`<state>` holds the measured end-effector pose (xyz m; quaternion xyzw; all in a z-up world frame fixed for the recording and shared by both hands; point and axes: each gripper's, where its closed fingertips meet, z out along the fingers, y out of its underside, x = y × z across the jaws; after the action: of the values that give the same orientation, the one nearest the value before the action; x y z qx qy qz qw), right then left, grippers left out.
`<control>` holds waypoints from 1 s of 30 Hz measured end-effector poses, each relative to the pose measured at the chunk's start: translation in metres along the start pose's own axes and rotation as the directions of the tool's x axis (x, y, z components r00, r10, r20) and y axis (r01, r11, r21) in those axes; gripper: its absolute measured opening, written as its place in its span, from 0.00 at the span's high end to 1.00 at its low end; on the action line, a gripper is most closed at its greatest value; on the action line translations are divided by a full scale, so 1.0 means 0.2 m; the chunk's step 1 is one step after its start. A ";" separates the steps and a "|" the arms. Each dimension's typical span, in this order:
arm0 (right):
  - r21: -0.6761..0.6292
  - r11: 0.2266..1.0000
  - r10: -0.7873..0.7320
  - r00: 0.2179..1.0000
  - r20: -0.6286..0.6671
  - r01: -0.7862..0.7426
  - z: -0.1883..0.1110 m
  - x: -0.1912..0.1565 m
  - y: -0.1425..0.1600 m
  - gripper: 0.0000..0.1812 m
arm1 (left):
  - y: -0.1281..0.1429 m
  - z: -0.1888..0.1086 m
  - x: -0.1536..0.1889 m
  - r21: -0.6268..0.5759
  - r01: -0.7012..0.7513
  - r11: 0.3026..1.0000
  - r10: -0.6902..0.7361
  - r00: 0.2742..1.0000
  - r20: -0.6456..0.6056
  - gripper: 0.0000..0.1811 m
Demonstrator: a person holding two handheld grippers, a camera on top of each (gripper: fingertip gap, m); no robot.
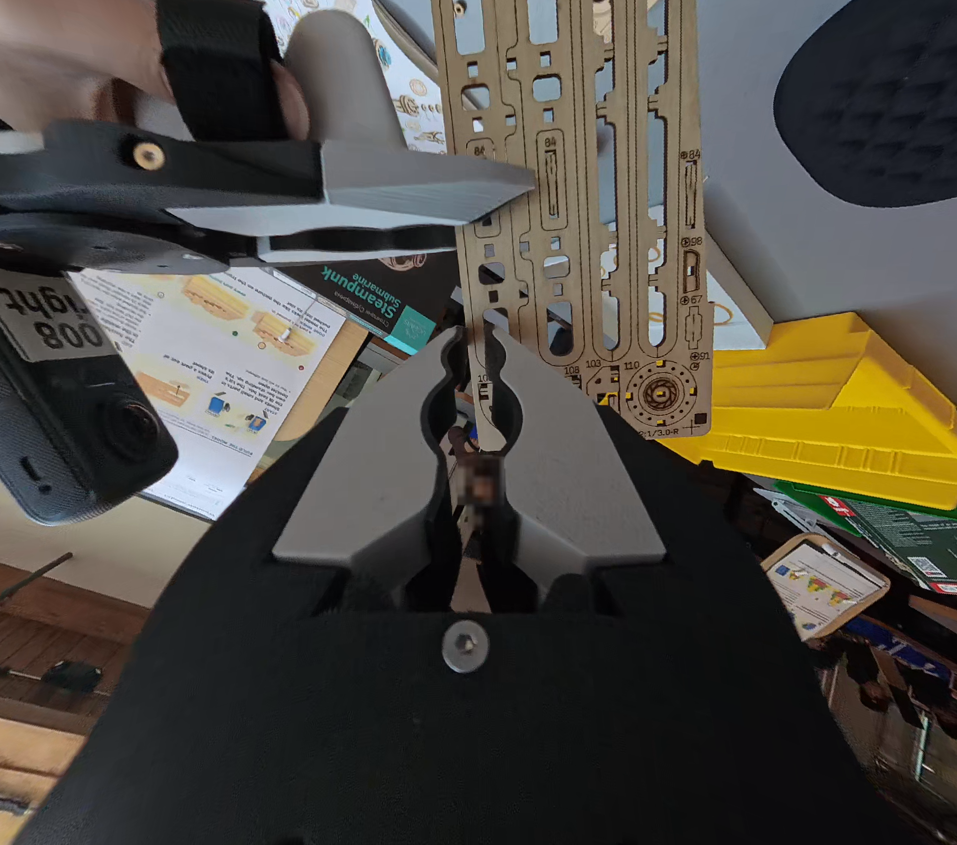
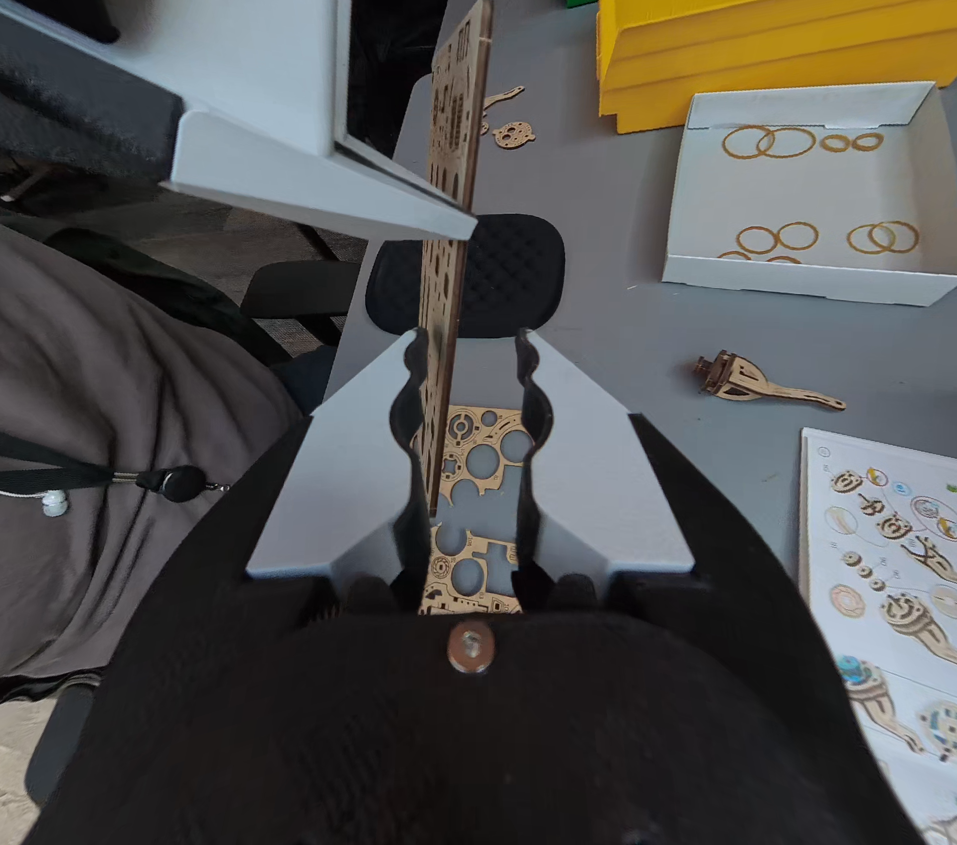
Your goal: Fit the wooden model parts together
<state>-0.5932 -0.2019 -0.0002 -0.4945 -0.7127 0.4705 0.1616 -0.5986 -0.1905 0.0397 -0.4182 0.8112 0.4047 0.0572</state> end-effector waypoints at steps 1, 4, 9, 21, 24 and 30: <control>-0.006 1.000 0.028 0.998 0.057 -0.027 0.01 -0.04 0.03 0.93 | -0.04 0.00 -0.01 0.023 -0.015 1.000 0.015 1.000 -0.005 0.97; 0.015 0.997 0.079 0.990 0.115 -0.082 0.01 -0.06 0.10 0.99 | -0.13 0.01 -0.03 0.078 -0.086 0.993 0.085 0.996 0.020 0.97; 0.206 0.950 0.196 0.961 0.193 -0.235 -0.07 -0.02 0.15 0.99 | -0.07 0.01 -0.25 0.130 0.048 0.990 -0.068 0.985 0.156 0.86; 0.604 0.727 0.245 0.945 0.214 -0.326 -0.49 0.11 0.24 0.99 | 0.42 -0.38 -0.50 0.713 0.591 -0.378 -0.885 -0.003 -0.466 0.75; 0.643 0.686 0.268 0.940 0.213 -0.341 -0.54 0.12 0.27 0.99 | 0.28 -0.20 -0.30 0.553 0.440 -0.708 -0.635 -0.054 -0.770 0.77; 0.687 0.651 0.264 0.945 0.194 -0.324 -0.57 0.13 0.26 0.99 | -0.15 0.20 -0.16 0.173 0.452 -0.875 -0.201 -0.015 -0.979 0.75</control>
<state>-0.4963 -0.1164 0.0075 -0.4840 -0.3920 0.7467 0.2335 -0.5657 -0.1519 0.0078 -0.6697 0.1660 -0.5240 0.4994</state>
